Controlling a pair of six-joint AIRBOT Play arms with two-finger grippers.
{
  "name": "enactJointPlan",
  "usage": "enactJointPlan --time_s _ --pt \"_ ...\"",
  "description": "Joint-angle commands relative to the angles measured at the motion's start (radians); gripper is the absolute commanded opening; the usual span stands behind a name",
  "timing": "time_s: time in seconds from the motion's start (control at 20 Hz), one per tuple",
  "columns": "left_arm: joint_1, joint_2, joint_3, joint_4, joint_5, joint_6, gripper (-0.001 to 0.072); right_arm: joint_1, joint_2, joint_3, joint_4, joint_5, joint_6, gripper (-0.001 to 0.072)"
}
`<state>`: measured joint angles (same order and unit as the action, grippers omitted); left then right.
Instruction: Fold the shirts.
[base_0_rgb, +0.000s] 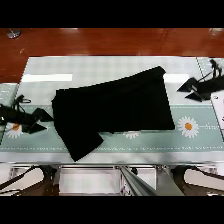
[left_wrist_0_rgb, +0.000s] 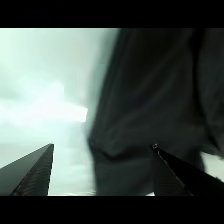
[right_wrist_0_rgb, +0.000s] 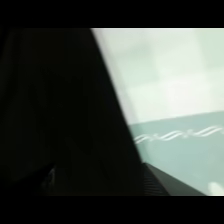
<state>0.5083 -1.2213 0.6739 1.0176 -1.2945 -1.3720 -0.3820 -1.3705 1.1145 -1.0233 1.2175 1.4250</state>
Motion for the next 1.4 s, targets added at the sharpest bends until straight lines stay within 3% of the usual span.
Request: enactJointPlan --time_s 0.0,0.35,0.4,0.45,0.5,0.75,1.0,1.15,1.35 --pt "0.057 0.044 -0.188 -0.225 0.051 0.1 0.0702 -0.019 0.147 -0.289 0.221 -0.136 -0.146 0.0618" --pt "-0.127 0.042 -0.256 -0.33 0.252 0.133 0.0701 -0.024 0.177 -0.349 0.256 -0.142 -0.159 0.0618" --pt "-0.157 0.042 -0.256 -0.33 0.264 0.134 0.0641 -0.039 0.177 -0.343 0.254 -0.141 -0.153 0.0618" --pt "-0.171 0.042 -0.255 -0.33 0.262 0.14 0.0277 -0.068 0.177 -0.333 0.248 -0.132 -0.146 0.0618" --pt "-0.174 0.043 -0.253 -0.335 0.247 0.177 0.0029 -0.1 0.177 -0.326 0.225 -0.117 -0.14 0.0618" --pt "-0.172 0.043 -0.235 -0.339 0.21 0.205 0.0018 -0.171 0.177 -0.363 -0.161 0.008 0.045 0.0618" --pt "-0.172 0.043 -0.235 -0.346 0.21 0.205 0.0018 -0.171 0.176 -0.447 -0.153 0.035 0.029 0.0618" --pt "-0.172 0.043 -0.235 -0.346 0.211 0.205 0.0018 -0.169 0.176 -0.463 -0.04 0.045 -0.018 0.0618" --pt "-0.172 0.043 -0.235 -0.346 0.211 0.205 0.0018 -0.055 0.135 -0.463 -0.053 0.029 -0.049 0.0618"
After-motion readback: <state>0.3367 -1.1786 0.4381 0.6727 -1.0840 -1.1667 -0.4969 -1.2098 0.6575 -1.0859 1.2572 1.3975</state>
